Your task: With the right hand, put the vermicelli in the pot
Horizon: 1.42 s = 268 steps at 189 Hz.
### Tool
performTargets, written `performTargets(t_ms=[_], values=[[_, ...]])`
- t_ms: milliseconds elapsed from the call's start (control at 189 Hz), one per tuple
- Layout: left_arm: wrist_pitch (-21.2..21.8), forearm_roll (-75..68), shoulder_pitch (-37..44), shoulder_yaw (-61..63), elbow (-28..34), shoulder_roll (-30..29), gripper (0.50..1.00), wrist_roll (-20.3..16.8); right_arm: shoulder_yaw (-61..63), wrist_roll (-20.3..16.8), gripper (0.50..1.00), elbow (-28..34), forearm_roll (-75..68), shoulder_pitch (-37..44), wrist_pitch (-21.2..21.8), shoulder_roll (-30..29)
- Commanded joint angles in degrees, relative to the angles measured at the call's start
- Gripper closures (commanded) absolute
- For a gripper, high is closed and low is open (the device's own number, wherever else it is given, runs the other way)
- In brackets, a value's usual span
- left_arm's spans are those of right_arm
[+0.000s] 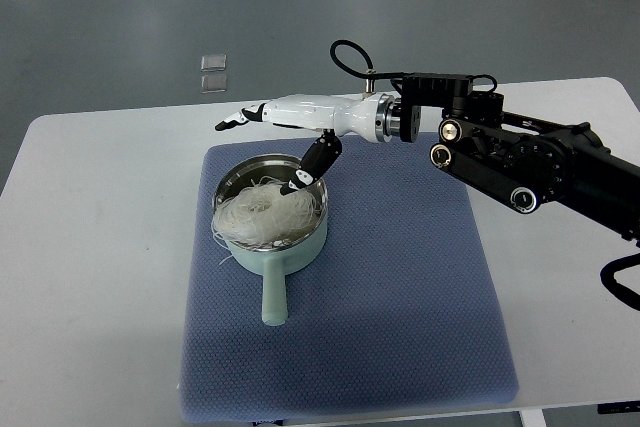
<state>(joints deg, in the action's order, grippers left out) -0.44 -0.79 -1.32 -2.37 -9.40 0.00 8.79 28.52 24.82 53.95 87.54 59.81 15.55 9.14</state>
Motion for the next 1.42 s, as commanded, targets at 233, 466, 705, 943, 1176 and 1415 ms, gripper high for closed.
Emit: performTargets(t_ms=[233, 466, 705, 943, 1176, 1415], values=[[0.0, 0.0, 0.0, 0.0, 0.0, 0.0, 0.5, 0.0, 16.39, -0.21, 0.581, -5.43, -21.96, -7.68, -0.25, 0.8], [0.0, 0.0, 0.0, 0.0, 0.0, 0.0, 0.5, 0.0, 20.35, 0.05, 0.581, -12.99, -41.48, -14.1, -5.97, 0.27], [0.0, 0.0, 0.0, -0.09, 0.0, 0.0, 0.5, 0.0, 20.52, 0.14, 0.581, -14.84, -57.22, -18.59, -10.71, 0.0], [0.0, 0.0, 0.0, -0.09, 0.0, 0.0, 0.5, 0.0, 19.56, 0.14, 0.57, -15.63, -62.23, -19.82, -16.95, -0.26], [0.0, 0.0, 0.0, -0.09, 0.0, 0.0, 0.5, 0.0, 19.91, 0.14, 0.57, -15.63, -62.75, -20.43, -18.01, -0.96], [0.0, 0.0, 0.0, -0.09, 0.0, 0.0, 0.5, 0.0, 20.26, 0.4, 0.57, -15.63, -62.84, -20.52, -18.27, -2.28]])
